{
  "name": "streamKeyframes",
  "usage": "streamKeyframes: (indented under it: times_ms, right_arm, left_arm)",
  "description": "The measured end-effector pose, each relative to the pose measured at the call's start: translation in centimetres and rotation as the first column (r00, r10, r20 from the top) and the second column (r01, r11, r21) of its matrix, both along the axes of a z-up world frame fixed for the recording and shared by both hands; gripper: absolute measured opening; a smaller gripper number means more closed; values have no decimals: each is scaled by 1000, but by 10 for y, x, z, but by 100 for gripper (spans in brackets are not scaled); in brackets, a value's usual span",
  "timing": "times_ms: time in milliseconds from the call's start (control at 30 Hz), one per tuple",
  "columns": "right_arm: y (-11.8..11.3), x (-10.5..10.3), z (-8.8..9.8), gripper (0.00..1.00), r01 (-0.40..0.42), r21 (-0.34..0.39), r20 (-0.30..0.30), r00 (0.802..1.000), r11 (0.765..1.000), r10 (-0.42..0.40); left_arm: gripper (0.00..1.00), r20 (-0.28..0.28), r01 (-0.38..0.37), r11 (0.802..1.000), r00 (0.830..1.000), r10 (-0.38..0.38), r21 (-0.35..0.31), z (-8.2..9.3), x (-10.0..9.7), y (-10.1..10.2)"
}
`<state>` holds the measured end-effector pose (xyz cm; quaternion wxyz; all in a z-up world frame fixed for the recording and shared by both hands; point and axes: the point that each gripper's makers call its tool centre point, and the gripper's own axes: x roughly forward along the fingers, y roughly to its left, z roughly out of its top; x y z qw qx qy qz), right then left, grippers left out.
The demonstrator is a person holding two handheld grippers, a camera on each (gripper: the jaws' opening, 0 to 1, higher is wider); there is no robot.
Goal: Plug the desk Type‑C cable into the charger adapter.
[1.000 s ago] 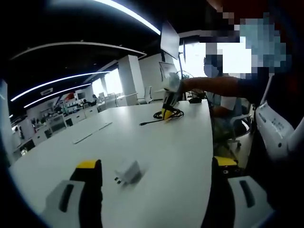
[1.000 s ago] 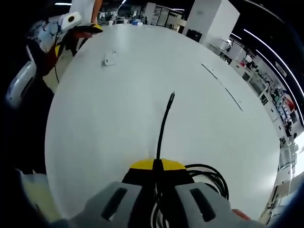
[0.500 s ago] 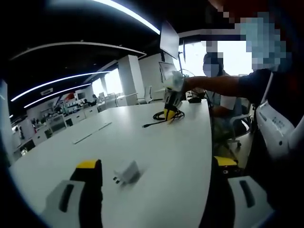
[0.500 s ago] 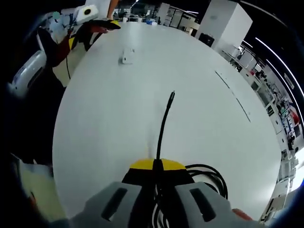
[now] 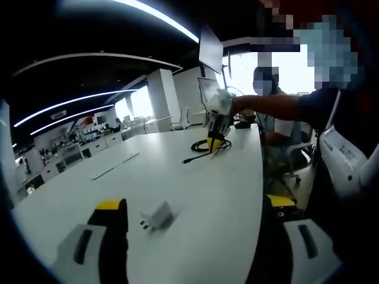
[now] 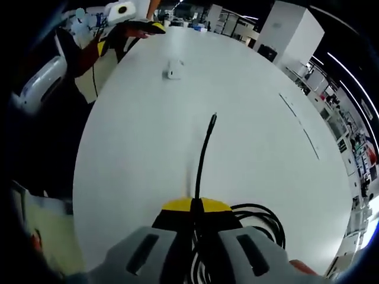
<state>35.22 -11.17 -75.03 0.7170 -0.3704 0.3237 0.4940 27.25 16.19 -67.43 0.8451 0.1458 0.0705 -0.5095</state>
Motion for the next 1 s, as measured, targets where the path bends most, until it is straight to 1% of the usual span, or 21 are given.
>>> streamKeyframes:
  times_ms: [400,900,933,1000]
  right_arm:
    - [5,-11,-4,1,-56,-26,-11,998,998,56]
    - [12,-14,-4,1,-108,-45,-6,994,993,108]
    - [15,-16,-5,1,-124,-48,-10,992,991,124]
    - [16,-16,-6,1,-129,-52,-13,992,990,128]
  left_arm:
    - [95,2,1,1000,1000,-1,6,2,-1,0]
    - [95,5,1,1000,1000,-1,9,5,0,4]
    - [95,5,1,1000,1000,-1,9,5,0,4]
    - [95,5,0,1000,1000,0,10,4,0,5]
